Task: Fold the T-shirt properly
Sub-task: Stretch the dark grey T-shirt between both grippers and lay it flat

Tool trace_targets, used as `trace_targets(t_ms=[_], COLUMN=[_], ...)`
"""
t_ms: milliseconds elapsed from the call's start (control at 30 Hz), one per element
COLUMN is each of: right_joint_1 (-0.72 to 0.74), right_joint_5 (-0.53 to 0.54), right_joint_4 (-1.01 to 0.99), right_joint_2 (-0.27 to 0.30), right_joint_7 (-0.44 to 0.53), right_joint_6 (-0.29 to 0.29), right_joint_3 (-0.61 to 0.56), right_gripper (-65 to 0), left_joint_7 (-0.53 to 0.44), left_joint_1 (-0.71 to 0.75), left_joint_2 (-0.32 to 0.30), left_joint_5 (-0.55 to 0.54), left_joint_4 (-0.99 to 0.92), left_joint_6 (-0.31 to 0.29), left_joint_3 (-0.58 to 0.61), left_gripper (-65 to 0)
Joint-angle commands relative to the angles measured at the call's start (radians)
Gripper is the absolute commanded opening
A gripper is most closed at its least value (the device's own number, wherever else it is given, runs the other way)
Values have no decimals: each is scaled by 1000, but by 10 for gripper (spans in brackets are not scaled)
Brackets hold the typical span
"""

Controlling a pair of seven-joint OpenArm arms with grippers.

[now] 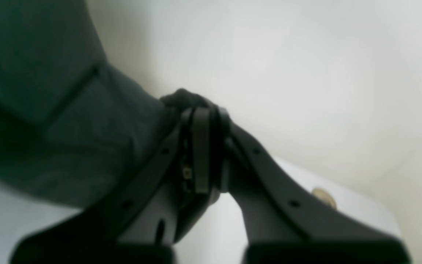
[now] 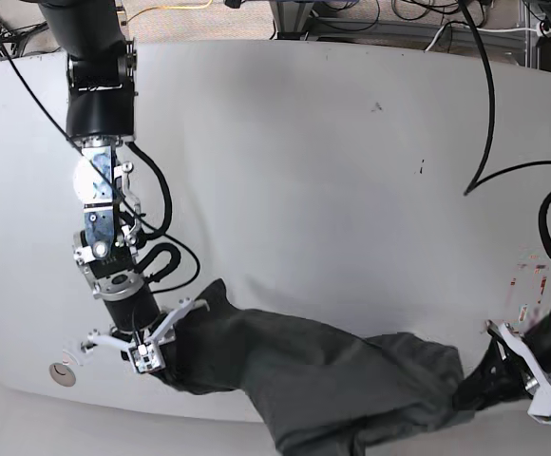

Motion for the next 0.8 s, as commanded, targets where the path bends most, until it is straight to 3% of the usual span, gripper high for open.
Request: trace_targets(t_ms=[0,367,767], right_joint_1=[-45,-338,-550], right_joint_5=[-20,-103,-134], right_joint_4=[40,130,125], right_joint_2=[-15,-55,-75], right_joint_7=[32,29,29], right_joint_6=[-6,-6,-15], right_joint_3=[4,5,50], right_gripper=[-621,-621,-621], left_joint_7=[-27,-26,-26], left_joint_1=[45,537,935], left_joint_2=[1,9,6], left_joint_5=[-12,-9,-9], left_joint_4=[26,164,219], left_joint_6=[-2,-2,-2], left_joint_3=[-20,-200,-351], left_gripper=[-650,-650,-650])
